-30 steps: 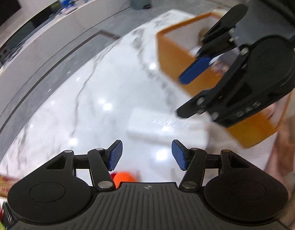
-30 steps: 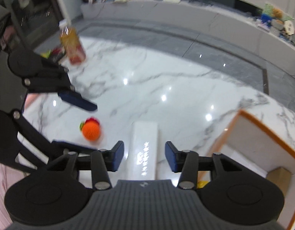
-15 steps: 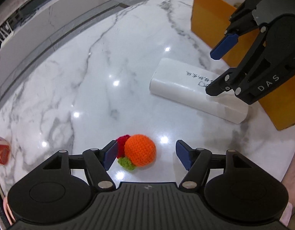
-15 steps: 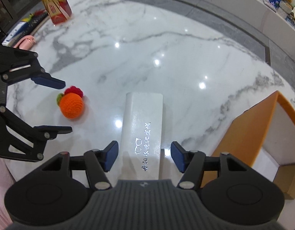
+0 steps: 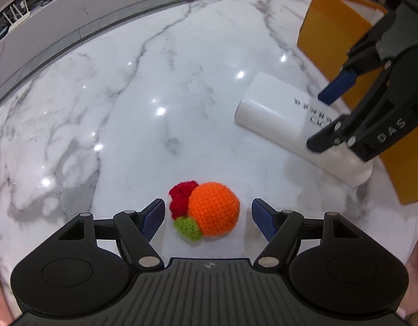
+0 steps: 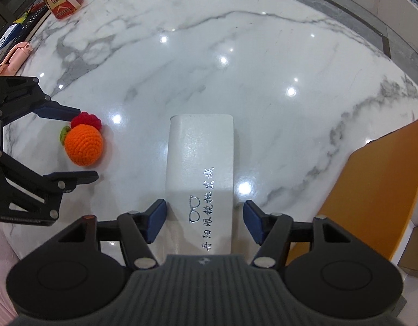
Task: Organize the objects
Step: 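Withdraw both tools toward the crocheted orange fruit and white box, then grasp the crocheted orange fruit with the left tool while the right tool grasps the white box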
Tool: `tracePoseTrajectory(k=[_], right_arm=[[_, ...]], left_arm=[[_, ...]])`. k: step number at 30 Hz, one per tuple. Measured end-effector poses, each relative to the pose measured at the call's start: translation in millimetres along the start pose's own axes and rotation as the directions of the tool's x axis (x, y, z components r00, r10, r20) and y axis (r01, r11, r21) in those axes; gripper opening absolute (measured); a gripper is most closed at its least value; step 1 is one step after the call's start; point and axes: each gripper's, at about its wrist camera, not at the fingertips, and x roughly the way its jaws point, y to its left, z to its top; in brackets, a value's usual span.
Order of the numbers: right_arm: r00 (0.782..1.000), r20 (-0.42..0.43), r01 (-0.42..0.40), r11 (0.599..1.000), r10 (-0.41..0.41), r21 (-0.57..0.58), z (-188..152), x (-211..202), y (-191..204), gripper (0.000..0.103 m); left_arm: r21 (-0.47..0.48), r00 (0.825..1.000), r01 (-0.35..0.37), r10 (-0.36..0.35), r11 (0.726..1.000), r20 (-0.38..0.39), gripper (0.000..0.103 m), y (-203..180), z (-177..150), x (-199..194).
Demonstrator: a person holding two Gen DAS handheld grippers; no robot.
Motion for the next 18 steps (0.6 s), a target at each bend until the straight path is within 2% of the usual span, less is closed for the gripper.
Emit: tracePoseTrajectory(k=[2,7,11,18], right_arm=[[1.0,-0.007,-0.008,1.0,0.008,0.015,1,2,-2,0.068],[0.999,-0.029,-0.026,0.998,0.028,0.059,2,9,-7,0.07],[0.999,-0.04,-0.019,0.998,0.022,0.068,2,13,-6,0.071],[0.999,-0.033,-0.002,0.996,0.005,0.089,-1,17,-4,0.072]], left_arm=[[-0.021,1.0,0.019,-0.018,1.0,0.015,0.083,2,0,0],[-0.081,1.0,-0.005,0.004,0.997,-0.015,0.077,7,3,8],[-0.117,1.0,-0.001,0.0,0.993,-0.013,0.064,10,3,8],[-0.138,1.0,-0.013,0.011,0.99,-0.015,0.062,11,4,9]])
